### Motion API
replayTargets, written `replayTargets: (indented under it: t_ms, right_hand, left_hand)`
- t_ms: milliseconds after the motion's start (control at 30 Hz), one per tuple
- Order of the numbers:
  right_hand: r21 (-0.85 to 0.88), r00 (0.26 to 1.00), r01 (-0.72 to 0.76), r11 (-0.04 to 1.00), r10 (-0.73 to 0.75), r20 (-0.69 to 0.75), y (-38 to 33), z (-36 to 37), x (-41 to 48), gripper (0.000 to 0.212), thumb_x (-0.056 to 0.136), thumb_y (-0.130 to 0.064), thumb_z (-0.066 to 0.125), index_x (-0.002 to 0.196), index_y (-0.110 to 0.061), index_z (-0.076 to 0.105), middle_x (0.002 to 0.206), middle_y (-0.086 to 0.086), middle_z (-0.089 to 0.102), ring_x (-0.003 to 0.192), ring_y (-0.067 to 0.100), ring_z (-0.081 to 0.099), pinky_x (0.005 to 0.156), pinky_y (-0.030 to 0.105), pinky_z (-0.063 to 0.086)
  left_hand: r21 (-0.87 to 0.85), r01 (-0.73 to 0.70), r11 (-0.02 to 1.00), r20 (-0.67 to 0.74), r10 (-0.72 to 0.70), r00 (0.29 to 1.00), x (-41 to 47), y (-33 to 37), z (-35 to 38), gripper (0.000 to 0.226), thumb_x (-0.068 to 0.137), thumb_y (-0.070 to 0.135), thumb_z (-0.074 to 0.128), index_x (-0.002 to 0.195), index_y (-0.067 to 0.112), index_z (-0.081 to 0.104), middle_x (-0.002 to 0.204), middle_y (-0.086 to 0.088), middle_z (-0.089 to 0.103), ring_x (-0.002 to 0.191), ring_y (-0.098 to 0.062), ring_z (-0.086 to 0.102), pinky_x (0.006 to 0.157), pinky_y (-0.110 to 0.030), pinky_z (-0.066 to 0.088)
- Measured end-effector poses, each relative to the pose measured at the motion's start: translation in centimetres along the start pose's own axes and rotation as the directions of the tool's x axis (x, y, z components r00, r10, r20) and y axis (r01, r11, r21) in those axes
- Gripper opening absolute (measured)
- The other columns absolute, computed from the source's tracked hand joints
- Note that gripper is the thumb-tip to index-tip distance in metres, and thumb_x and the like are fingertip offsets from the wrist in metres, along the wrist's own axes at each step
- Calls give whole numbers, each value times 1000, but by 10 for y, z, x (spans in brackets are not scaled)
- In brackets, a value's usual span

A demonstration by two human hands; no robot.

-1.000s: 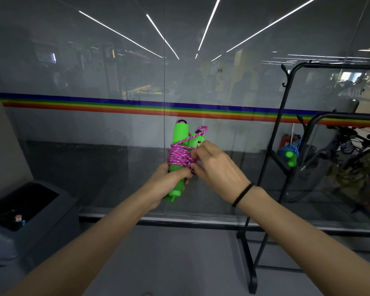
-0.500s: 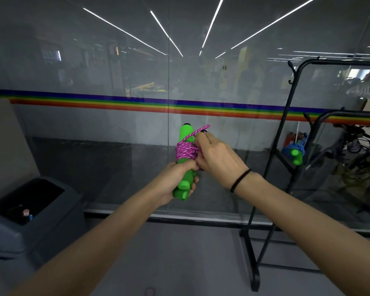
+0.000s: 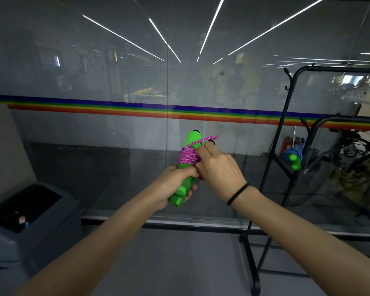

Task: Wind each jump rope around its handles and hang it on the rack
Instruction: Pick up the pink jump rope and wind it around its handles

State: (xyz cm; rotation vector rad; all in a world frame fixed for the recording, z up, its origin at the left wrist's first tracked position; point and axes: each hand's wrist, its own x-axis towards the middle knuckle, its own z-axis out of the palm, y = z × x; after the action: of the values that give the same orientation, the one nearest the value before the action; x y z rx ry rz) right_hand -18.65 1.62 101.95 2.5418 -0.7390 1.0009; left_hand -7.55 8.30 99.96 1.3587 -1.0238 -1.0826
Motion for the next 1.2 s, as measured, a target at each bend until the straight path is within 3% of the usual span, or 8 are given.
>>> replayTargets:
  t_ms: [100,233,433,600,767,867,1000,1200]
  right_hand:
    - [10,998,-30,1000,29,54,-2,-8,-4,22,68,-16,39,71,-6,59,69,9,60,40,27,53,37,20,26]
    - [160,985,-97,982,71,159,-1,-13,-13,17,85,-9,48,98,-2,55,104,14,56,79,39,58,63,41,45]
    - [284,967,-124,951,52,250,2,-15,-18,16,83,-12,54,97,-5,59,100,12,60,87,31,59,76,39,46]
    - [195,959,-151,969,96,265,0,-11,-14,13,85,-14,50,93,-5,52,96,15,61,85,36,59,71,43,47]
    - [90,935,-198,976,160,317,-6,-3,-9,26,88,-12,45,112,-3,47,113,17,55,97,39,57,77,43,45]
    - [218,939,-206,954,130,318,-1,-3,-7,19,87,-10,45,104,-7,53,105,14,58,92,35,58,75,40,47]
    - [355,895,-239,904,64,441,10,-10,-1,3,86,-14,56,86,-17,54,69,-4,54,62,13,52,56,19,39]
    - [569,785,-493,658,54,617,16,-16,2,9,77,-16,71,84,-13,66,75,1,68,69,13,68,69,23,56]
  left_hand:
    - [5,20,1000,48,-21,999,-3,-1,-2,10,83,15,55,78,7,57,61,-9,56,46,-16,49,43,-19,39]
    - [33,3,999,103,-6,995,-7,-6,-6,9,81,15,58,76,7,57,61,-9,58,46,-17,50,43,-21,40]
    - [95,-12,995,67,6,998,-8,-15,-8,11,70,19,64,72,9,59,58,-7,59,44,-15,50,41,-18,38]
    - [80,44,996,49,-48,998,-7,-17,-3,10,78,17,61,70,10,59,59,-8,57,45,-16,49,43,-19,37]
    - [50,162,985,99,-166,981,-2,-9,-7,17,82,20,57,69,10,59,62,-9,57,46,-16,49,42,-17,37]
    - [52,206,977,140,-211,967,-1,-10,-13,16,83,21,57,72,10,57,64,-8,57,48,-16,50,41,-17,39]
    - [76,189,979,139,-198,970,-3,-12,-19,12,81,17,59,73,8,58,64,-9,58,47,-16,50,40,-17,39]
    - [115,118,986,99,-130,987,-8,-16,-34,11,75,15,66,82,7,66,69,-10,66,50,-15,55,44,-19,43]
